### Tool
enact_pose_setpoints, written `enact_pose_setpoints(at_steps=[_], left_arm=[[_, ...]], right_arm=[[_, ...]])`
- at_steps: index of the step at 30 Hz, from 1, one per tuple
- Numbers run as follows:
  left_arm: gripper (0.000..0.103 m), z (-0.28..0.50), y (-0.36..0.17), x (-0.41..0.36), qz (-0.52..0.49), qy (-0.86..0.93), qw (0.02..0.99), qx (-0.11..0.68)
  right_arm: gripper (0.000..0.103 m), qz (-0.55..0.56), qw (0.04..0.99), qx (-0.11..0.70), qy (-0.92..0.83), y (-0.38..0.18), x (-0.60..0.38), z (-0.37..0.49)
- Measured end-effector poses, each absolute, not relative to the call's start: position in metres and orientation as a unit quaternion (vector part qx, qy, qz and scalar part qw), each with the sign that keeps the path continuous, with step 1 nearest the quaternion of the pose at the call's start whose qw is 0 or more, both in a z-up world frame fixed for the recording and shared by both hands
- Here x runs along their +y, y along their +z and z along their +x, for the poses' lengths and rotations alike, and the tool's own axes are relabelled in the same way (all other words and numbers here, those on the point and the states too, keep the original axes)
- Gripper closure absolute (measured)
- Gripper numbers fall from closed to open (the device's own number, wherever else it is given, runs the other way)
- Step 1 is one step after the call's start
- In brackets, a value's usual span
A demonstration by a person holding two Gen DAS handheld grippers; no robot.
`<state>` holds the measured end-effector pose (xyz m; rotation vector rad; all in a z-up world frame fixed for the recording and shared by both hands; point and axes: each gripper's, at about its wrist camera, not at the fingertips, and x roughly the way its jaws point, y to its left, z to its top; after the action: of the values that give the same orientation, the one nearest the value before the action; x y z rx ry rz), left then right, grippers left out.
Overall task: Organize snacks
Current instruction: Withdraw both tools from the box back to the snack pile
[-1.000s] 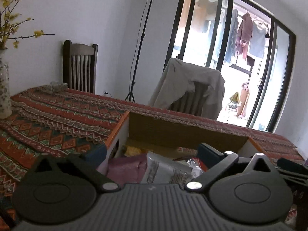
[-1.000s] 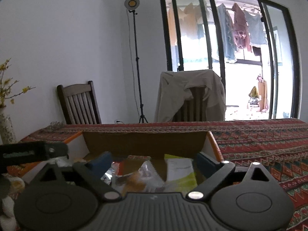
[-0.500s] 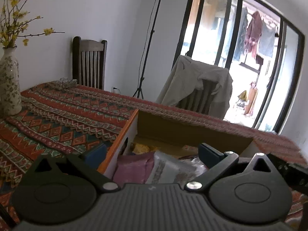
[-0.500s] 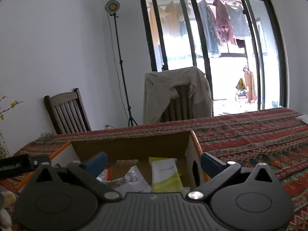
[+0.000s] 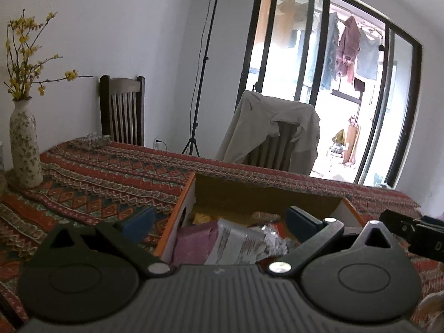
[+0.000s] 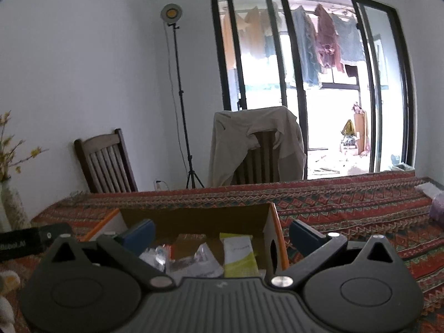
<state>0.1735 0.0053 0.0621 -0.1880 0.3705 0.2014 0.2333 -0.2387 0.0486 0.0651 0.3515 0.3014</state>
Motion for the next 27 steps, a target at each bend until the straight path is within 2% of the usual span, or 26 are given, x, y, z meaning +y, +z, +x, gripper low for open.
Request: enact_pose_setpoints(at_steps=[13,18,27], left_arm=[[0.0,0.123,0.009,0.024,-0.058,0.089,0.968,0.229],[0.0,0.106,-0.019,0.034,-0.069,0.091,0.965,0.237],[0.0,0.108,-0.024,0.046,-0.112,0.08,0.961,0.241]], right_arm=[[0.0,-0.023,0.955,0.247,0.164,0.004,-0.243,0.189],[0.0,-0.016,0.946,0.279,0.163,-0.017,-0.247,0.18],[0.0,-0.007,0.942,0.292,0.162,-0.019,-0.232,0.189]])
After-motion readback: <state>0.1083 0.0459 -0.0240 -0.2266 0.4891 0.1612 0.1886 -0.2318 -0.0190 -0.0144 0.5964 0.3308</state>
